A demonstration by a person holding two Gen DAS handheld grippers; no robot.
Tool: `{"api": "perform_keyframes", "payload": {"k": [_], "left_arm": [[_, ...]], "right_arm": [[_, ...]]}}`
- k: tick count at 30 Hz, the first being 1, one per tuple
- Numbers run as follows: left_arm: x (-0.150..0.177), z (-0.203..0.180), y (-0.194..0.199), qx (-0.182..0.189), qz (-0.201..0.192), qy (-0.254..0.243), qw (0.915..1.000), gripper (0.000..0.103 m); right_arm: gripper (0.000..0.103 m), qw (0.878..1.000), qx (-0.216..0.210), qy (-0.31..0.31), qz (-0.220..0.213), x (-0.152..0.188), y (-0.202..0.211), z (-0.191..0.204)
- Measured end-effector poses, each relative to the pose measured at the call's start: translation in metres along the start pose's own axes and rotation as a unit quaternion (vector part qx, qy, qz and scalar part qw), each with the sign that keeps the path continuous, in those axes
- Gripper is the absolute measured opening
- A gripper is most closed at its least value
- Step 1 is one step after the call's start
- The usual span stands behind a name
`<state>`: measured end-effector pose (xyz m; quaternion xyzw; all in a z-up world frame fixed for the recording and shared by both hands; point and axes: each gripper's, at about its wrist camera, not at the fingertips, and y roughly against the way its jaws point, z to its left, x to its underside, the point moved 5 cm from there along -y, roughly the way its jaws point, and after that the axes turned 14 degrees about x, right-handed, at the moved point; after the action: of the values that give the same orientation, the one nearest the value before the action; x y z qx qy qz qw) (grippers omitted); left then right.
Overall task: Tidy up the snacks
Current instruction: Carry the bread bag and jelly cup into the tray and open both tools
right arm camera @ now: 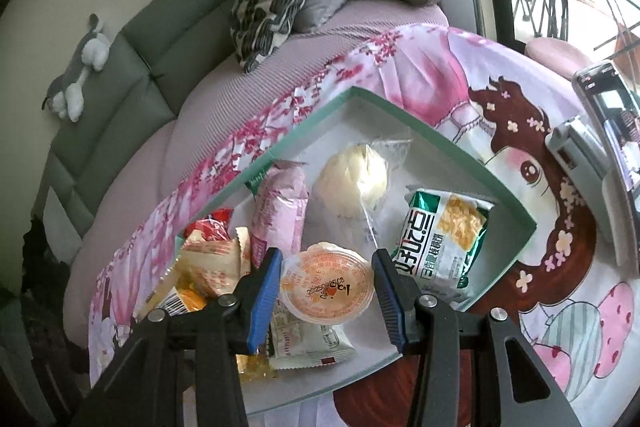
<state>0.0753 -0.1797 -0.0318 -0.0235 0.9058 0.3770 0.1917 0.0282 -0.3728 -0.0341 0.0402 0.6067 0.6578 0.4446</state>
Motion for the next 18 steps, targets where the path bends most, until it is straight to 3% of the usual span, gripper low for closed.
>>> {"api": "perform_keyframes", "payload": {"k": [18], "left_arm": [[-0.006, 0.001, -0.017, 0.009, -0.005, -0.003, 0.9999, 0.041]], "right_arm": [[0.049, 0.999, 0.033, 0.019, 0.018, 0.008, -0.020, 0.002]]}}
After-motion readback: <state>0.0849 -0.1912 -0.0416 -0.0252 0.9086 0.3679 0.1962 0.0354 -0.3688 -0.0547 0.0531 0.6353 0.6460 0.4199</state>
